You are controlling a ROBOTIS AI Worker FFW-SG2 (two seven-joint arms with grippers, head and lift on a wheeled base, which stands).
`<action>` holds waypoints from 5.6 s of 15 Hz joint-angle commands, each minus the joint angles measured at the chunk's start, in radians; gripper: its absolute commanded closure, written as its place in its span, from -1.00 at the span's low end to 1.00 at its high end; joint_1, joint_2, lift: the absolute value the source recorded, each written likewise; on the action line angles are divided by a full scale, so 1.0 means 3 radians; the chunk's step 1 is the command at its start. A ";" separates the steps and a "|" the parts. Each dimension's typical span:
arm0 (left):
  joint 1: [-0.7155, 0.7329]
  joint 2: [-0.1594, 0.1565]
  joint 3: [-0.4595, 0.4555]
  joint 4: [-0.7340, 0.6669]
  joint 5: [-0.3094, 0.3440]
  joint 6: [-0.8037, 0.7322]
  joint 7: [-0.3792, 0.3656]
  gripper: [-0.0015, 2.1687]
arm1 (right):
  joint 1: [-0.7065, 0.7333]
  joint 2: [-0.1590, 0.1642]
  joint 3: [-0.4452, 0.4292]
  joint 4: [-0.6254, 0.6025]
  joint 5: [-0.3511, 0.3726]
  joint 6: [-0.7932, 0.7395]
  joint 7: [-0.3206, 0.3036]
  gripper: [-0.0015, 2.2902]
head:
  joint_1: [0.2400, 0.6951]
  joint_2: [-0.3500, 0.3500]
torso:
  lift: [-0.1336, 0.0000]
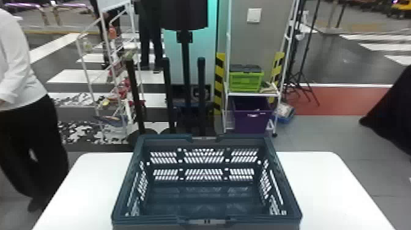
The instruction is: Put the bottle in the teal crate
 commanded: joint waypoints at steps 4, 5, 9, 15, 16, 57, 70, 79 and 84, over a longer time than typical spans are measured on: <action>0.0000 0.0002 0.0000 0.0014 0.0005 -0.0008 0.0000 -0.82 | 0.0007 0.0007 0.0000 -0.0001 0.0005 0.0002 0.0000 0.61 | 0.14 0.00 | 1.00; 0.0000 -0.0003 0.0000 0.0019 0.0005 0.0002 0.0000 -0.82 | 0.0012 0.0007 0.0000 -0.0001 0.0005 0.0002 0.0005 0.61 | 0.14 0.00 | 1.00; -0.0005 -0.0003 0.0000 0.0024 0.0005 -0.0008 0.0000 -0.82 | 0.0022 0.0012 -0.0006 -0.0001 0.0000 0.0002 0.0000 0.61 | 0.14 0.00 | 1.00; 0.0000 0.0002 0.0000 0.0065 0.0010 -0.0018 -0.0005 -0.82 | 0.0058 0.0022 -0.0021 -0.0348 0.0026 0.0175 0.0000 0.61 | 0.14 0.00 | 1.00; 0.0000 0.0002 0.0000 0.0065 0.0005 -0.0028 -0.0005 -0.82 | 0.0042 0.0027 -0.0031 -0.0471 0.0036 0.0308 0.0000 0.61 | 0.14 0.00 | 1.00; -0.0041 0.0048 0.0143 0.0234 0.0230 -0.0131 -0.0025 -0.82 | -0.5050 0.0577 0.1431 0.1697 -0.0276 0.6301 -0.0301 0.61 | 0.14 0.00 | 1.00; -0.0051 0.0048 0.0184 0.0285 0.0261 -0.0151 -0.0046 -0.82 | -0.5373 0.0577 0.1513 0.2715 -0.0302 0.5800 -0.0117 -0.86 | 0.14 0.00 | 1.00; -0.0051 0.0033 0.0215 0.0280 0.0286 -0.0151 -0.0071 -0.82 | -0.5163 0.0577 0.1467 0.1651 -0.0271 0.6526 -0.0158 -0.93 | 0.14 0.00 | 1.00; -0.0051 0.0033 0.0210 0.0270 0.0286 -0.0151 -0.0087 -0.82 | -0.4698 0.0577 0.1360 0.0378 -0.0143 0.6935 -0.0291 -0.92 | 0.14 0.00 | 1.00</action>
